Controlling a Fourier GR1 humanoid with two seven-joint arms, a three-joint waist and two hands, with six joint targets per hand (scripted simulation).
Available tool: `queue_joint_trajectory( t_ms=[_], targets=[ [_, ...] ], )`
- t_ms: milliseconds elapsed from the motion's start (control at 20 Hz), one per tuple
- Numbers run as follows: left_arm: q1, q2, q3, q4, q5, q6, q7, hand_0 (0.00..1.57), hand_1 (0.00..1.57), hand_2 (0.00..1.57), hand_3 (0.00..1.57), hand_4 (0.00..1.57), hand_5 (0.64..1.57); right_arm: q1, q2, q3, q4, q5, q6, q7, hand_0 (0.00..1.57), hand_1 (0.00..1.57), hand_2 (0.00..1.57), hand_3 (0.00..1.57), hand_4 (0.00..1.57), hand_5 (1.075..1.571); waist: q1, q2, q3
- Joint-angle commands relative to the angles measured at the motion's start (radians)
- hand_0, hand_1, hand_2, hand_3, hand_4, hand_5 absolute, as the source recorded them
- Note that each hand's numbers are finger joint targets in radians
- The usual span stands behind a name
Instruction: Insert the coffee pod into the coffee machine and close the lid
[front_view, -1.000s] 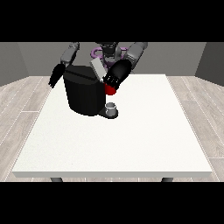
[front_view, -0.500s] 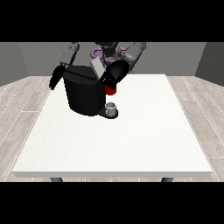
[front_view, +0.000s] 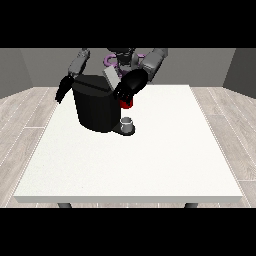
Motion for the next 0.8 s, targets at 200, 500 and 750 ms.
queue_joint_trajectory(
  t_ms=[200,500,750],
  targets=[
    [0.012,0.016,0.006,0.024,-0.035,0.053,0.028,0.0,0.0,0.57,0.47,0.0,1.571,0.027,-0.008,0.013,0.001,0.017,0.005,-0.018,0.0,0.0,0.0,0.0,0.12,1.571,-0.006,0.009,-0.0043],
    [0.07,-0.02,-0.009,0.016,-0.041,0.072,-0.015,0.0,0.0,0.36,0.25,0.0,1.571,0.029,0.009,-0.008,0.0,0.003,-0.02,0.005,0.0,0.0,0.0,0.0,0.13,1.571,0.034,-0.036,-0.0046],
    [0.136,-0.117,-0.014,0.0,-0.012,0.01,0.06,0.0,0.0,0.0,0.06,0.0,1.571,0.094,-0.017,-0.049,0.08,-0.03,0.013,-0.002,0.0,0.0,0.0,0.0,0.0,1.571,0.117,-0.185,-0.0042]
  ],
)
